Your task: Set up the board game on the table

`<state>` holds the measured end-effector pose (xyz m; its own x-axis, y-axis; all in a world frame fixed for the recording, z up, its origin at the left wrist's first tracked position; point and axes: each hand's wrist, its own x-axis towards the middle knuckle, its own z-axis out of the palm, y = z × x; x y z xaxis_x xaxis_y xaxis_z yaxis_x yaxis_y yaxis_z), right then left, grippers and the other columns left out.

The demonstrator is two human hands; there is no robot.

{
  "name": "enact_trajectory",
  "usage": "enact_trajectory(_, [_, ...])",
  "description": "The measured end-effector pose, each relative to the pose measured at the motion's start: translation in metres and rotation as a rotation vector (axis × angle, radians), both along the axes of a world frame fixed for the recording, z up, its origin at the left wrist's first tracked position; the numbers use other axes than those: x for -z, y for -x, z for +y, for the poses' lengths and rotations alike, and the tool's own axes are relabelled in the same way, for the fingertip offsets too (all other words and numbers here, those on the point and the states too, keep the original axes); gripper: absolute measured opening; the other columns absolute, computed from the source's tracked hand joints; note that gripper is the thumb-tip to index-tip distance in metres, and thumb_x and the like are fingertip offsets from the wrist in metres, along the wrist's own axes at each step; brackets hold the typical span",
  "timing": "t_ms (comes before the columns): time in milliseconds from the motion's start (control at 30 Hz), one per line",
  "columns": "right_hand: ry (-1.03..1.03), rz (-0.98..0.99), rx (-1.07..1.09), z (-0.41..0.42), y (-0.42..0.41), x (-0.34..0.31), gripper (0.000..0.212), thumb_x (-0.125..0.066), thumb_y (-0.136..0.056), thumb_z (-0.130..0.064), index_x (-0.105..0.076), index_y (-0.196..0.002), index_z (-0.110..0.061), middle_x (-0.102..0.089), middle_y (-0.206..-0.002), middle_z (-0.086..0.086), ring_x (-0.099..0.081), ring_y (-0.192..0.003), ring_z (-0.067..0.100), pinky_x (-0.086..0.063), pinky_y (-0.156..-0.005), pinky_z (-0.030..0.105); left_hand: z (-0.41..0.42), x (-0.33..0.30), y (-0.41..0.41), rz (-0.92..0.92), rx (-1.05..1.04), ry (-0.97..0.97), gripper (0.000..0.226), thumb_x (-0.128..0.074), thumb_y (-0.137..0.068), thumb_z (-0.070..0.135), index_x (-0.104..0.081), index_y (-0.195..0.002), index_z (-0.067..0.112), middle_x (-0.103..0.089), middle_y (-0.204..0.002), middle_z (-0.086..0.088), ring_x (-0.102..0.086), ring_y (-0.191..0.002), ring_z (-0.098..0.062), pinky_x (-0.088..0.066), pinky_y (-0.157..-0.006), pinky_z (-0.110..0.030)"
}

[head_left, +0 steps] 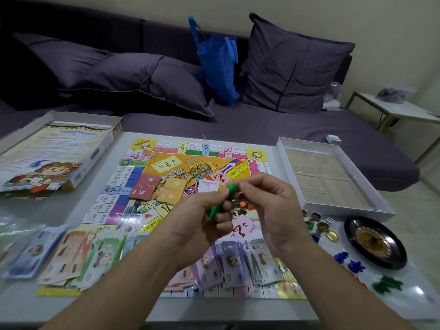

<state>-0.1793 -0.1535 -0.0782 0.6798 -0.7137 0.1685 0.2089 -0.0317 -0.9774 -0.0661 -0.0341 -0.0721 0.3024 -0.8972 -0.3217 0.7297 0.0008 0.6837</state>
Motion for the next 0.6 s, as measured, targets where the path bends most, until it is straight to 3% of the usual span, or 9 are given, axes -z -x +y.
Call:
enact_trajectory(67, [0.019,0.073,0.064,-0.008,0.003,-0.004,0.022,-0.058,-0.101,-0.002,-0.079,-0.095,-0.006,-0.078,-0.098,0.015,-0.072,-0.101,0.037,-0.059,-0.087,0.047,-0.003,0.001,-0.003,-0.09,-0.026,-0.061,0.031,-0.06,-0.1,0.017,-0.066,-0.124,-0.002,-0.052,-0.075,-0.003,-0.039,-0.056,-0.012,-0.035,-0.047,-0.022])
enact_trajectory(133, [0.046,0.2,0.202,-0.022,0.004,-0.004,0.025,-0.056,-0.102,0.001,-0.077,-0.093,-0.009,-0.079,-0.091,0.006,-0.076,-0.091,0.024,-0.062,-0.075,0.036,-0.004,0.005,-0.005,-0.161,-0.049,-0.121,0.028,-0.061,-0.102,0.021,-0.07,-0.119,0.001,-0.056,-0.078,-0.002,-0.043,-0.057,-0.012,-0.037,-0.049,-0.023])
enact_trajectory(233, [0.337,0.505,0.331,-0.047,0.004,0.014,0.024,-0.063,-0.097,0.0,-0.075,-0.09,-0.021,-0.077,-0.087,-0.004,-0.074,-0.087,0.013,-0.06,-0.076,0.029,-0.002,0.009,-0.007,-0.21,-0.081,-0.175,0.027,-0.064,-0.101,0.024,-0.075,-0.116,0.005,-0.064,-0.081,-0.001,-0.049,-0.06,-0.012,-0.04,-0.051,-0.023])
enact_trajectory(333, [0.574,0.775,0.253,-0.058,0.0,0.029,0.026,-0.063,-0.098,-0.004,-0.077,-0.102,-0.027,-0.074,-0.102,-0.01,-0.067,-0.091,0.005,-0.046,-0.07,0.009,0.0,0.011,-0.01,-0.243,-0.105,-0.206,0.026,-0.067,-0.099,0.026,-0.076,-0.116,0.008,-0.072,-0.083,0.0,-0.054,-0.061,-0.012,-0.044,-0.051,-0.024])
enact_trajectory(400, [0.692,0.89,0.197,-0.059,-0.008,0.036,0.028,-0.061,-0.099,-0.006,-0.078,-0.11,-0.027,-0.073,-0.109,-0.008,-0.065,-0.096,0.01,-0.047,-0.071,0.014,0.0,0.01,-0.012,-0.24,-0.117,-0.213,0.025,-0.067,-0.099,0.026,-0.076,-0.115,0.008,-0.073,-0.083,0.0,-0.054,-0.061,-0.013,-0.045,-0.05,-0.024])
enact_trajectory(500, [0.818,1.02,0.196,-0.061,-0.021,0.047,0.016,-0.064,-0.098,-0.018,-0.076,-0.105,-0.027,-0.074,-0.107,-0.005,-0.066,-0.093,0.016,-0.059,-0.078,0.035,0.002,0.008,-0.014,-0.242,-0.132,-0.231,0.023,-0.069,-0.097,0.026,-0.078,-0.109,0.009,-0.072,-0.082,0.0,-0.053,-0.065,-0.016,-0.045,-0.05,-0.025])
enact_trajectory(600, [0.861,1.099,0.217,-0.06,-0.028,0.053,0.002,-0.068,-0.096,-0.026,-0.069,-0.097,-0.028,-0.069,-0.096,-0.004,-0.063,-0.087,0.019,-0.059,-0.074,0.037,0.003,0.008,-0.015,-0.241,-0.141,-0.237,0.021,-0.071,-0.096,0.025,-0.078,-0.105,0.009,-0.073,-0.083,-0.001,-0.053,-0.068,-0.017,-0.046,-0.05,-0.025])
